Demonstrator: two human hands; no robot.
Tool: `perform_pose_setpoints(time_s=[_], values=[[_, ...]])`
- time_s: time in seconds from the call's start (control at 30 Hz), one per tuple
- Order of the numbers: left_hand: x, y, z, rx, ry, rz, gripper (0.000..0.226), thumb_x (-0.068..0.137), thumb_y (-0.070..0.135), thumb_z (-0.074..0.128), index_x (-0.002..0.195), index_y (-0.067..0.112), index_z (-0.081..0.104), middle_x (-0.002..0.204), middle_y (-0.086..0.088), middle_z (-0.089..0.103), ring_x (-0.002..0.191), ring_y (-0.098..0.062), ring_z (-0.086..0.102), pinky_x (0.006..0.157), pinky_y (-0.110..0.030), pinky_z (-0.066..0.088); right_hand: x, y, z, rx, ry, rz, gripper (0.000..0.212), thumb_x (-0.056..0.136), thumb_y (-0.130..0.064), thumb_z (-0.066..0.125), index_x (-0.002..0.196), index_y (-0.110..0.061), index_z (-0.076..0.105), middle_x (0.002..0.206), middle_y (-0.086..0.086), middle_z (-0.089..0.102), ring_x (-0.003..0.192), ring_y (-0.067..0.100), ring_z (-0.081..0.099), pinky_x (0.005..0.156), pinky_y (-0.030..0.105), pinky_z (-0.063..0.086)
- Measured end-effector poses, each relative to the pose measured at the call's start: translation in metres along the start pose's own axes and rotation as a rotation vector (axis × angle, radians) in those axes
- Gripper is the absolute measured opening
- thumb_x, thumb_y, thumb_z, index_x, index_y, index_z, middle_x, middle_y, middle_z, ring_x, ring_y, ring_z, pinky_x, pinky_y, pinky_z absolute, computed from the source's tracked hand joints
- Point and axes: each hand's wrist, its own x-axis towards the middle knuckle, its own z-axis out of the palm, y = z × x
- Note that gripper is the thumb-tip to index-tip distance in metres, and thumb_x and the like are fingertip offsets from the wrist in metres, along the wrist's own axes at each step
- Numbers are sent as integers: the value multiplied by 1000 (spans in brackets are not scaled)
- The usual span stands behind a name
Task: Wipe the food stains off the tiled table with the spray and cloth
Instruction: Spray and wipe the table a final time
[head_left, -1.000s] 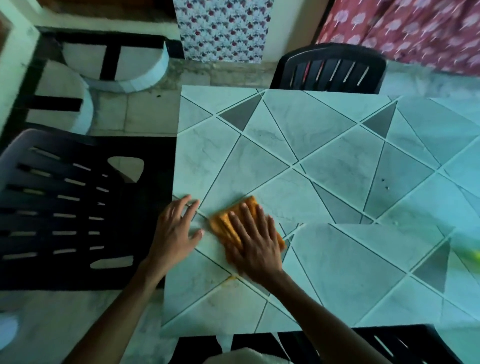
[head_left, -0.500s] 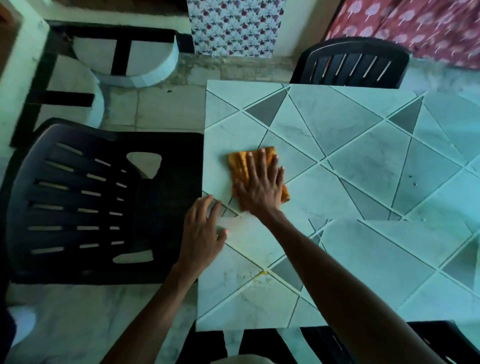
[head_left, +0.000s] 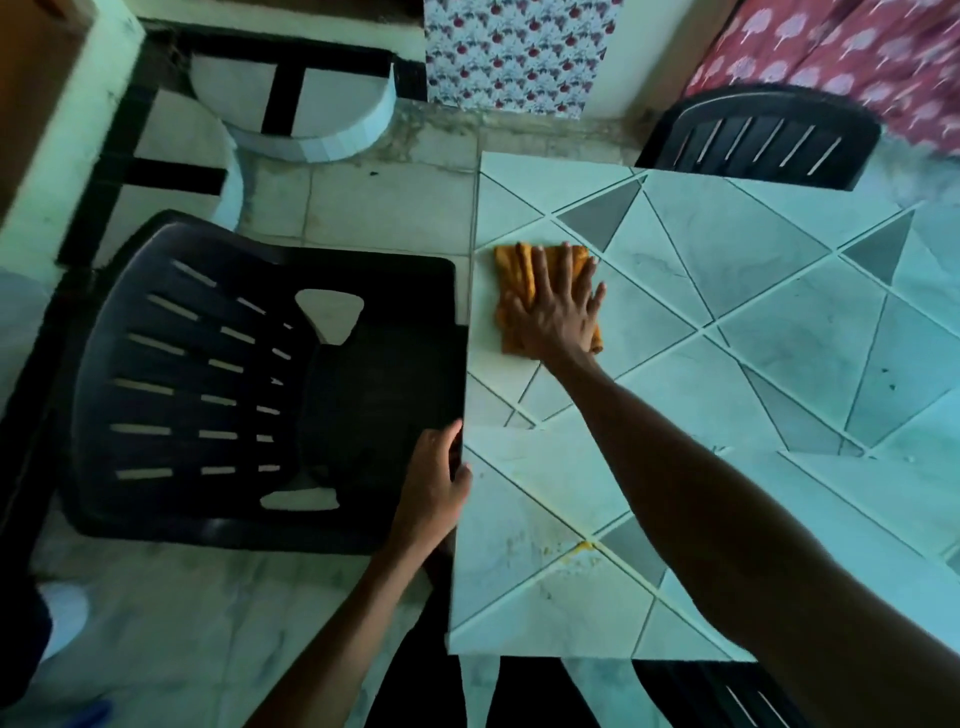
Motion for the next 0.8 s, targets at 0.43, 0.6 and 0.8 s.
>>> perform_pose_setpoints(time_s=[0.43, 0.6, 0.8], values=[[-9, 11, -24, -747, -95, -475, 45, 95, -9, 33, 132, 7, 55, 117, -8, 63, 90, -8, 63, 71, -20, 54, -280, 41, 51, -156, -89, -301, 77, 96, -71, 31, 159, -37, 1, 168, 1, -7, 153, 35, -11, 120, 63, 7], [-21, 5, -24, -689, -132, -461, 36, 99, -1, 36, 125, 7, 60, 124, -13, 63, 110, -22, 61, 87, -33, 52, -210, 11, 49, -114, -34, -116, 79, 94, -73, 24, 160, -34, 5, 168, 3, -8, 152, 35, -17, 120, 61, -7], [-35, -4, -24, -734, -77, -524, 29, 105, 14, 35, 120, 8, 59, 99, -12, 65, 83, -18, 63, 74, -28, 53, -216, -26, 59, -86, 52, -91, 83, 95, -63, 37, 160, -19, 13, 167, 15, -1, 154, 36, -9, 122, 60, 0]])
